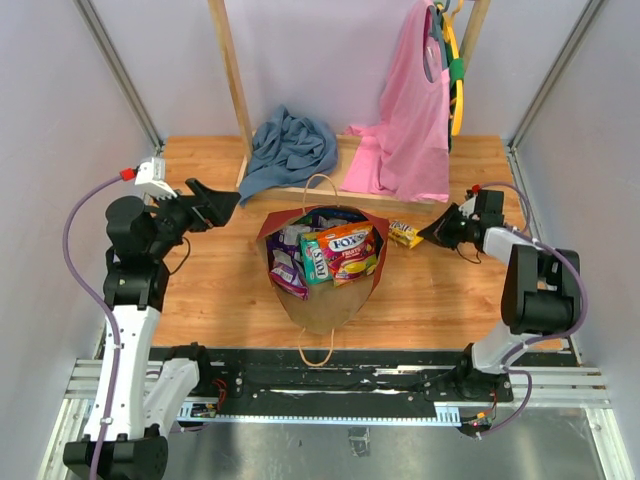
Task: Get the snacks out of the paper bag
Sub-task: Place the snack at the center of the board.
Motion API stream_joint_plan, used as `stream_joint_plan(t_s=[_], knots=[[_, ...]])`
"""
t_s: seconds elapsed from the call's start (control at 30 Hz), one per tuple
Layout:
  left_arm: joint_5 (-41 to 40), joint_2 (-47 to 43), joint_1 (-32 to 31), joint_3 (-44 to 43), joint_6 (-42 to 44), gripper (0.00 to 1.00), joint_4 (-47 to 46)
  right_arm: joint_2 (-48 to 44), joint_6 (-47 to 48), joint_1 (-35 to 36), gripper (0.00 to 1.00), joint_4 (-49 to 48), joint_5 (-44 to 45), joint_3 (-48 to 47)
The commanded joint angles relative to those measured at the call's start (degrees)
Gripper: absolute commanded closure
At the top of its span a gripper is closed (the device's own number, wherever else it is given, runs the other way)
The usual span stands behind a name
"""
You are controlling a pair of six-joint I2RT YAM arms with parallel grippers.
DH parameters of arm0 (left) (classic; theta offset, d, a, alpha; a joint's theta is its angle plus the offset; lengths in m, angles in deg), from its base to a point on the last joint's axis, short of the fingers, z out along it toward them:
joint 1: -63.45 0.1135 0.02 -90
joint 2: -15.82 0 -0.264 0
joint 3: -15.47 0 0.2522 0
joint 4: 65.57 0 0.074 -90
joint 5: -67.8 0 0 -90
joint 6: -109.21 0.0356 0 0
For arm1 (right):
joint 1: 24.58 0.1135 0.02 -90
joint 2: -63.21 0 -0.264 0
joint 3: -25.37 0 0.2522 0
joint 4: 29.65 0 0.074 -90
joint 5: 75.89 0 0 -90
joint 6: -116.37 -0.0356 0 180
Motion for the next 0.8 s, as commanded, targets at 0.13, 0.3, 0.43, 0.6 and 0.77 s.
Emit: stream_joint_plan(t_s=[0.13,0.3,0.43,0.6,0.77], knots=[[0.23,1.08,-0.22,1.68,-1.57,0.00,-1.97,5.46,1.50,1.18,0.99,1.29,3.63,-8.53],[1.23,2.20,-0.22,1.08,-0.21,0.00,-0.53,9.23,5.22,1.23,0.91,4.46,5.04,-14.30],[1.82,2.07,-0.22,0.96,1.28,0.00,-0.05,8.47,8.47,1.29,0.31,7.76,6.57,-16.73],[1.34,1.32,-0.22,2.24,2.17,0.00,0.48,-0.41,13.55,4.68,0.20,12.06,18.24,-14.82],[1.24,1.08,-0.22,3.43,1.49,0.00,-0.60,-3.38,13.63,12.01,0.57,9.34,25.61,-9.77]])
